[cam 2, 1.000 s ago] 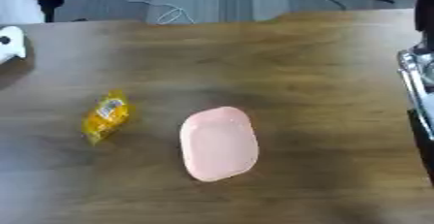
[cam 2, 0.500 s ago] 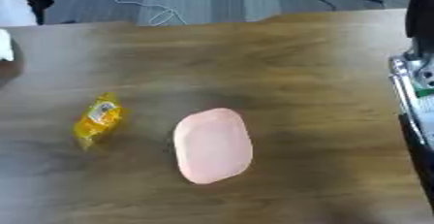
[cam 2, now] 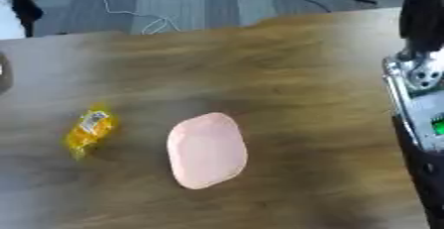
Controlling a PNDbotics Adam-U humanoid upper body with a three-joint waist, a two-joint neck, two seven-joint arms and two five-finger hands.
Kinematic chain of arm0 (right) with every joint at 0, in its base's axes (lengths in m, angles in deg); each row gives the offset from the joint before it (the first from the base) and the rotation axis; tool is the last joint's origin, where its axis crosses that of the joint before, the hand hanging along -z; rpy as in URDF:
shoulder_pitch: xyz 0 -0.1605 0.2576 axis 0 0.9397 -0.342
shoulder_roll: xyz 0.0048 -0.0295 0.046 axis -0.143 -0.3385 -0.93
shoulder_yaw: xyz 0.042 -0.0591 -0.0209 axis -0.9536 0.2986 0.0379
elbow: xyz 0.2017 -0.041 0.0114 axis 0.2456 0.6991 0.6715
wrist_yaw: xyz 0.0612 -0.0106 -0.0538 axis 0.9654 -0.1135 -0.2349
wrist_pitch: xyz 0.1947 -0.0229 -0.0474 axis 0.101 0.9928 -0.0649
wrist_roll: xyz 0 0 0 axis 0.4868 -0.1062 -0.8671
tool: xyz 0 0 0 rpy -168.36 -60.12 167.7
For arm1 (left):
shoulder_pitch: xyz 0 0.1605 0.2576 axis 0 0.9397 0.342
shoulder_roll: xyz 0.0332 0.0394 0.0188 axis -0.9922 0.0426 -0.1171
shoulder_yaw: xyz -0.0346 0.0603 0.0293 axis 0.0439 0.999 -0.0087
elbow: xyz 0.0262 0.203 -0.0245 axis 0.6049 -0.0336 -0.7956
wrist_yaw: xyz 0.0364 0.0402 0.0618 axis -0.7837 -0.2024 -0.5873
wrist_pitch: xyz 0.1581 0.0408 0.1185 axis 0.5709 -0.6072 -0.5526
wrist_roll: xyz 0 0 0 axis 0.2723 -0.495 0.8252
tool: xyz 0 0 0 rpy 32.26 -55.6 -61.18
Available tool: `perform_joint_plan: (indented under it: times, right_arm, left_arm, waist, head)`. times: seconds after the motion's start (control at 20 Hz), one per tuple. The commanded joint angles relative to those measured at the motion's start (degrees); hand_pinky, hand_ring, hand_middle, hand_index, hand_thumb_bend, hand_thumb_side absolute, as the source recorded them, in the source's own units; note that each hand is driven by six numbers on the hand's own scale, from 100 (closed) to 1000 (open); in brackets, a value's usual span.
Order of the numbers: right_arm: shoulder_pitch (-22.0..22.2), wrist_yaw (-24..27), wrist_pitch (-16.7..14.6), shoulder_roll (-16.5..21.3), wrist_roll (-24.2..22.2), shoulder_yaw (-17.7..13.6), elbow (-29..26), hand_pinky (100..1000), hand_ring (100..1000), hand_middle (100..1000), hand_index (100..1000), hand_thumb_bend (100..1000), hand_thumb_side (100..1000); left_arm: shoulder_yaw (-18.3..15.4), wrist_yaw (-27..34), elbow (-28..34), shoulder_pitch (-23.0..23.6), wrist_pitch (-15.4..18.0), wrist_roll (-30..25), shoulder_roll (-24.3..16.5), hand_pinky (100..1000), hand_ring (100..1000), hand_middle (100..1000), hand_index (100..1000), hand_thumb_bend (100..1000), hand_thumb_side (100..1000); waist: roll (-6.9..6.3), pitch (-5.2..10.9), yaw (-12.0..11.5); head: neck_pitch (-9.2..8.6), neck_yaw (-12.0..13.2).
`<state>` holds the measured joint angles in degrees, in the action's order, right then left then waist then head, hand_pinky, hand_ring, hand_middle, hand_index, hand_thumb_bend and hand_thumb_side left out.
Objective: Pick up objects on the table and place them in the box.
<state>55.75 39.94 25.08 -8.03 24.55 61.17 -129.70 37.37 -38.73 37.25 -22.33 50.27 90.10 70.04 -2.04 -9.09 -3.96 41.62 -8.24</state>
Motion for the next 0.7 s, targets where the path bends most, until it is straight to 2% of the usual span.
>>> perform_joint_plan:
  times: [0.05, 0.35, 0.7]
  right_arm:
    - [-0.64, 0.26, 0.57, 0.16, 0.27, -0.47, -0.44, 612, 758, 808, 822, 100, 1000]
    - [-0.77, 0.52, 1.39, -0.65, 0.57, -0.59, -0.44, 613, 758, 806, 821, 100, 1000]
    - [-0.94, 0.62, 1.67, -1.17, 0.47, -0.58, -0.44, 612, 758, 806, 821, 100, 1000]
  left_arm:
    - [0.17, 0.38, 0.73, -0.83, -0.11, -0.57, -0.02, 753, 798, 844, 881, 406, 887]
    - [0.43, 0.23, 0.73, -1.35, -0.27, -1.32, 0.71, 751, 796, 843, 880, 408, 881]
    - [0.55, 0.16, 0.73, -1.70, -0.24, -1.68, 1.61, 748, 793, 839, 878, 410, 878]
  waist:
    - [-0.03, 1.70, 0.02]
    - [0.10, 3.44, -0.52]
    - [0.70, 3.94, -1.09]
  head:
    - [0.60, 0.01]
    - [1.29, 1.44]
    - [1.34, 2.54]
